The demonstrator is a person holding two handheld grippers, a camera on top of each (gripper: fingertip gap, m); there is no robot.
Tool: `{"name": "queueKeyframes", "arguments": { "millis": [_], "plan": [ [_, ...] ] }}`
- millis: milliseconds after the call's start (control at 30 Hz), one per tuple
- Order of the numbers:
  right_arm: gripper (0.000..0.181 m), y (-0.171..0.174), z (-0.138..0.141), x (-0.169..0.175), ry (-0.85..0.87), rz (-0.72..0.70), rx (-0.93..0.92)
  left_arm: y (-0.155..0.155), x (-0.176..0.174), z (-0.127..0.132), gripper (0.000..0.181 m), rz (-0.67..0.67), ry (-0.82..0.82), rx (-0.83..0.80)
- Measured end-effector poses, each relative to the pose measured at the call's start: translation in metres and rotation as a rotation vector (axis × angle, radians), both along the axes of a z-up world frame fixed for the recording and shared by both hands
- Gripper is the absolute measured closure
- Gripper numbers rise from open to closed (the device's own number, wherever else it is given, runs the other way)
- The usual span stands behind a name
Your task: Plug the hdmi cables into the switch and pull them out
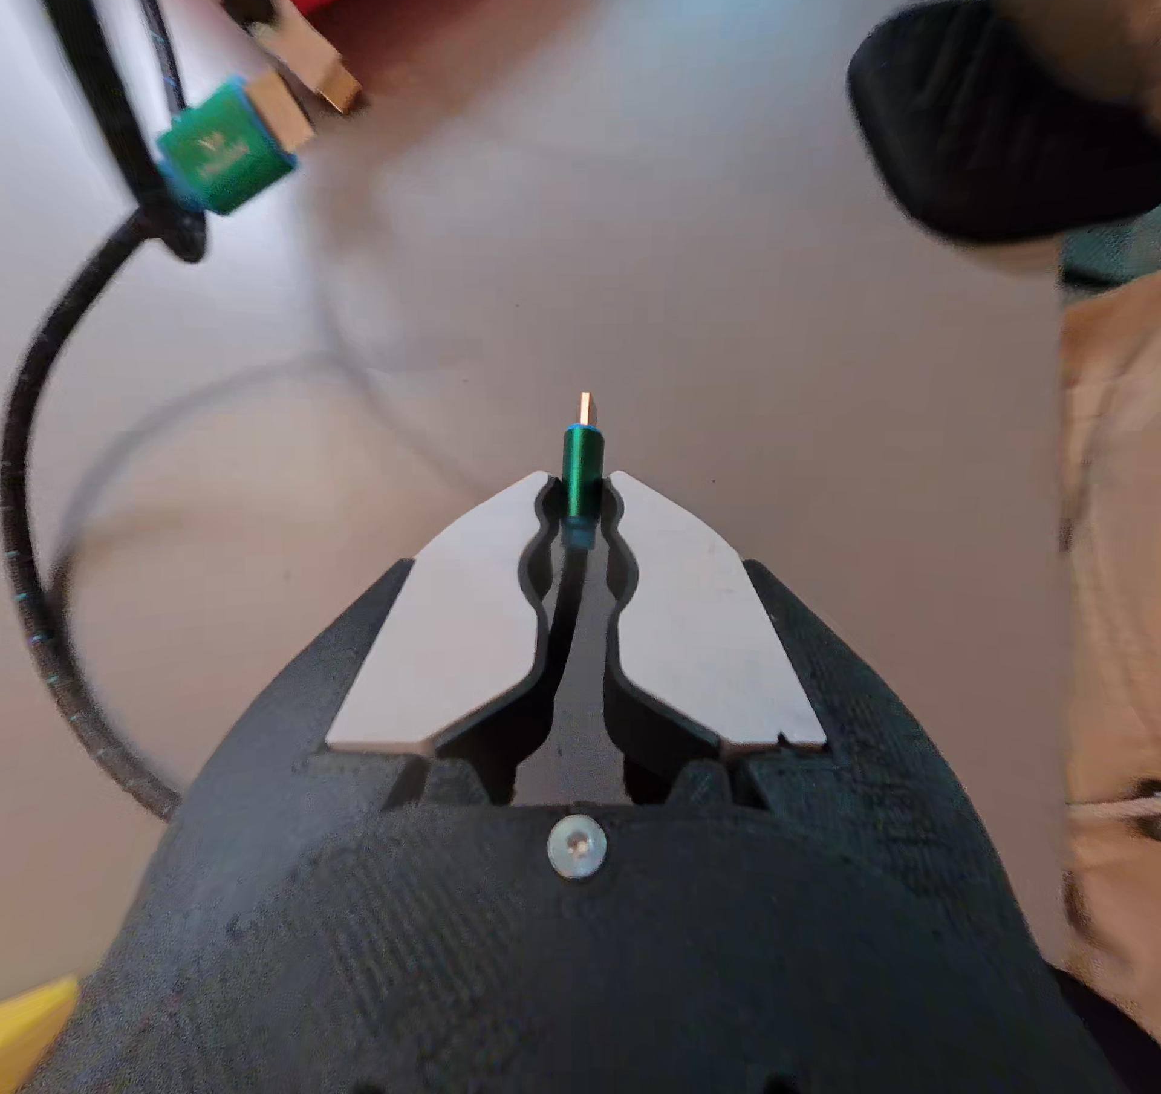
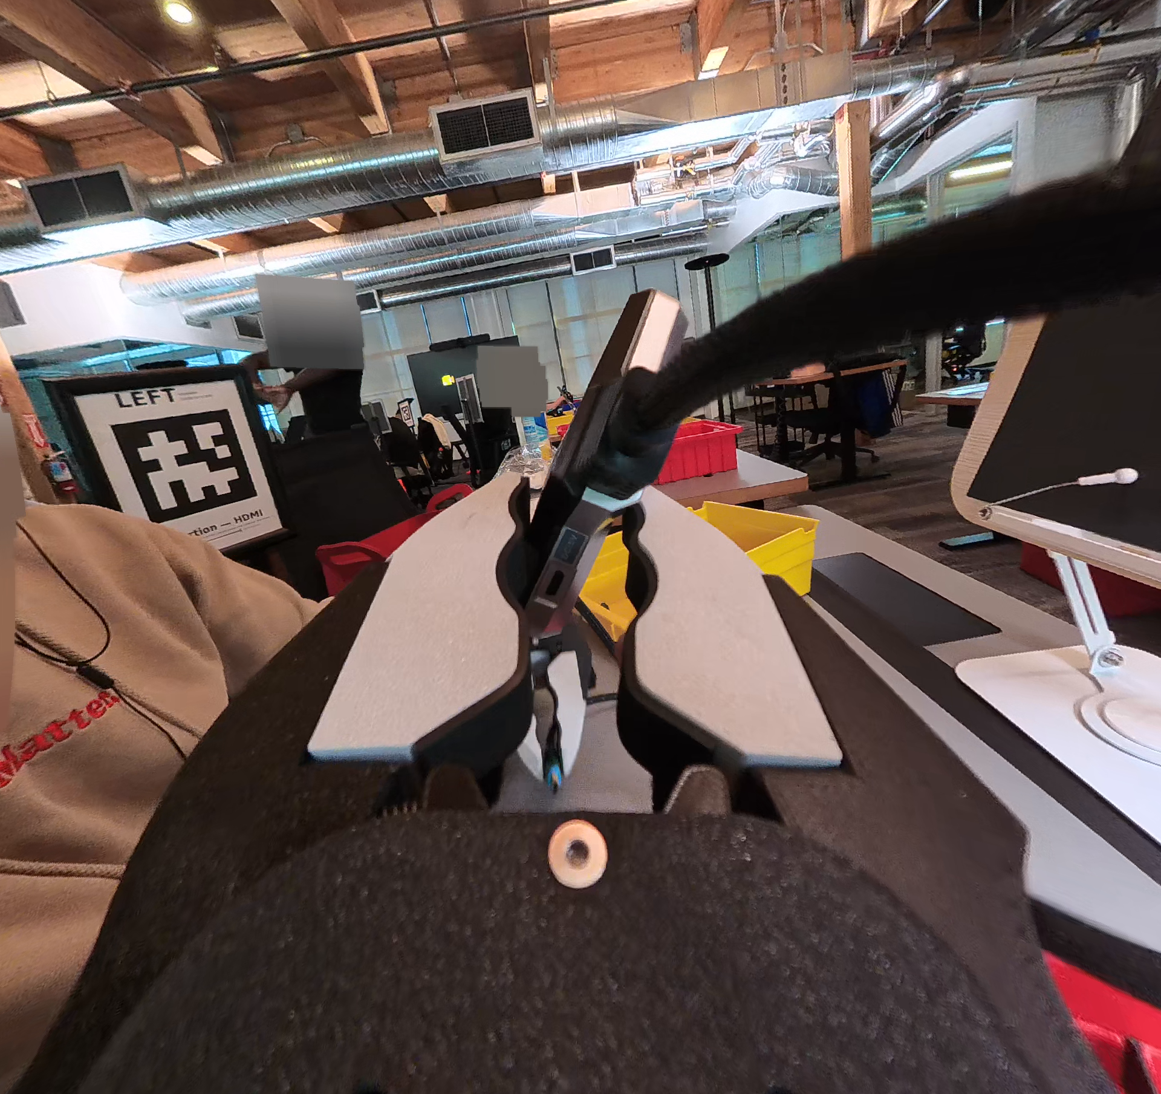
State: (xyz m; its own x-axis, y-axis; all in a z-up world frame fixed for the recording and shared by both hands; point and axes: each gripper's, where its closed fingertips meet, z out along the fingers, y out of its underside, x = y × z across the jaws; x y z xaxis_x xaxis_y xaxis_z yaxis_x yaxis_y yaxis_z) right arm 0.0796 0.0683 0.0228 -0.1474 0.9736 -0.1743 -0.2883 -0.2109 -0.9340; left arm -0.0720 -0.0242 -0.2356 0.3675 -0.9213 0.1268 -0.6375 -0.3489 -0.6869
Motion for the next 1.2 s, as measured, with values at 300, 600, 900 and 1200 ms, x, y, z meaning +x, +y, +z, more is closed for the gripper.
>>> {"name": "queueKeyframes", "arguments": {
  "millis": [300,600,900,1200],
  "plan": [
    [0.155,-0.040,0.018,0.061,0.076,0.125,0.127,0.018,-0.030,0.064,0.168,0.226,-0.313,0.004],
    [0.154,0.007,0.019,0.075,0.076,-0.096,-0.009,0.012,-0.052,0.203,0.169,0.107,-0.881,-0.022],
    [0.155,0.016,-0.008,0.039,-0.019,-0.030,-0.069,0.028,-0.052,0.278,0.169,0.172,-0.898,0.223],
    [0.155,-0.009,-0.024,-0.019,-0.074,0.157,-0.062,0.041,0.019,0.211,0.168,0.112,-0.684,0.097]
  ]
}}
